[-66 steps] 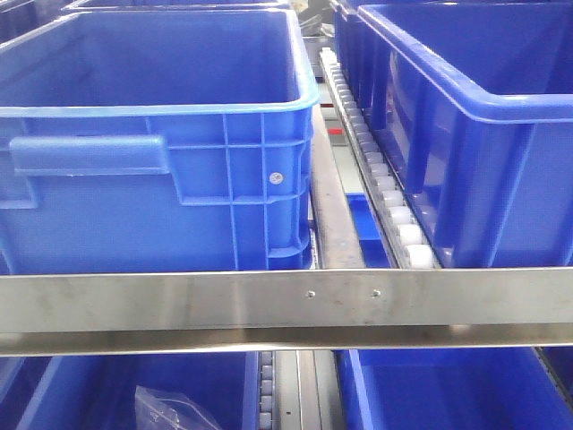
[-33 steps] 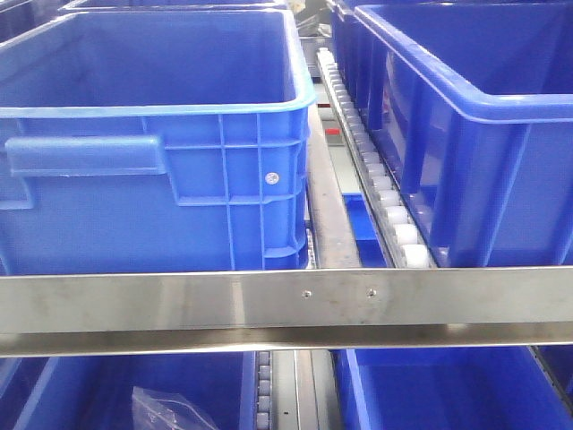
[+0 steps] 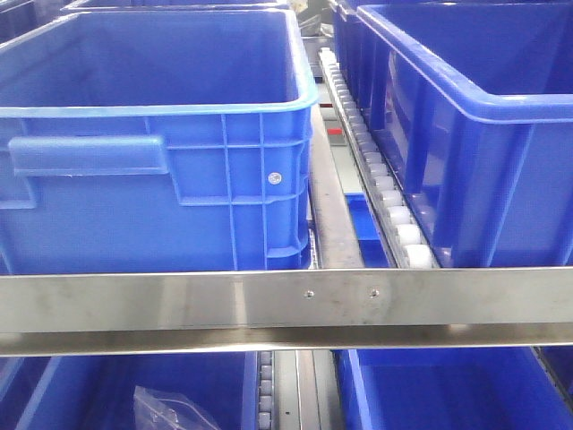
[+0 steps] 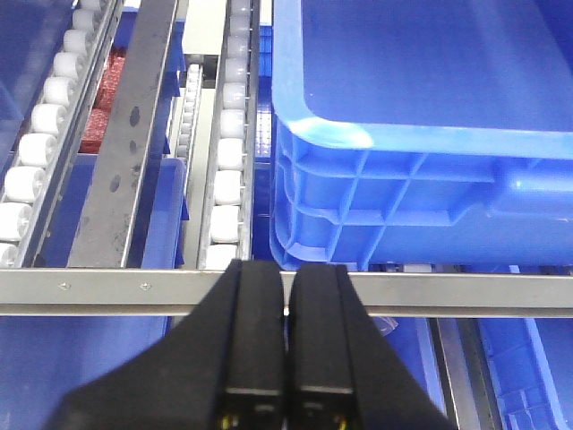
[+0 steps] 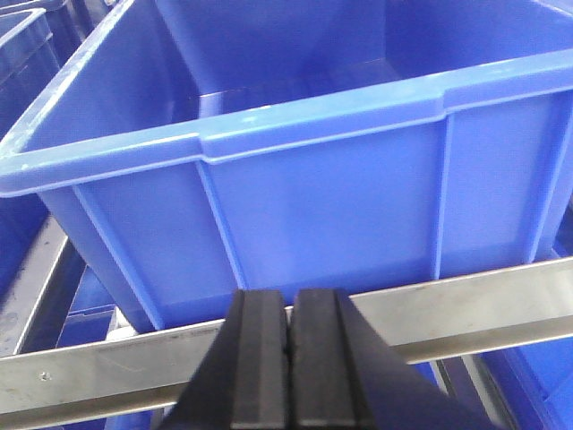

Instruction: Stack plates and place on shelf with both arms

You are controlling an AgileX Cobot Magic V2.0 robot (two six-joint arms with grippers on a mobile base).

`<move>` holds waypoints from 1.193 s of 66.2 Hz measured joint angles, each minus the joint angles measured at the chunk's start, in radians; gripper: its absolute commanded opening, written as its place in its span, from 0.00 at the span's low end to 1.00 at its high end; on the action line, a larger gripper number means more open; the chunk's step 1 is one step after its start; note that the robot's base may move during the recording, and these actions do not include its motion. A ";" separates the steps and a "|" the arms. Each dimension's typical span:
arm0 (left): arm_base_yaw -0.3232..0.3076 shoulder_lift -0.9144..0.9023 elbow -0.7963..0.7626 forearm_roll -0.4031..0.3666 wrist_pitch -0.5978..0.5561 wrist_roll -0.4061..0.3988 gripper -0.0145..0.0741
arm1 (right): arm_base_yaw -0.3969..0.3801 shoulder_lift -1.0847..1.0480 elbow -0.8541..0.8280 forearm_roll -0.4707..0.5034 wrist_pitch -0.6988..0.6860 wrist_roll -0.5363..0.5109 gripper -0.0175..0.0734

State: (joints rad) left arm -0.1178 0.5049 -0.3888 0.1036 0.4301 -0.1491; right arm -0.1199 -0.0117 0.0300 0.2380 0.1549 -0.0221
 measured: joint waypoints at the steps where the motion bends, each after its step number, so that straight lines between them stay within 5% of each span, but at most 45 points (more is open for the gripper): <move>1: 0.000 0.000 0.000 0.000 0.000 0.000 0.26 | 0.000 0.000 0.000 0.000 0.000 0.000 0.25; 58: -0.011 -0.027 0.002 0.015 0.000 0.000 0.26 | 0.000 0.000 0.000 0.000 0.000 0.000 0.25; 79: 0.014 -0.295 0.208 -0.019 -0.183 0.000 0.26 | 0.000 0.000 0.000 0.000 0.001 0.000 0.25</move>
State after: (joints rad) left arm -0.1041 0.2094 -0.1805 0.0844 0.2475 -0.1491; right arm -0.1199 -0.0117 0.0300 0.2380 0.1558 -0.0221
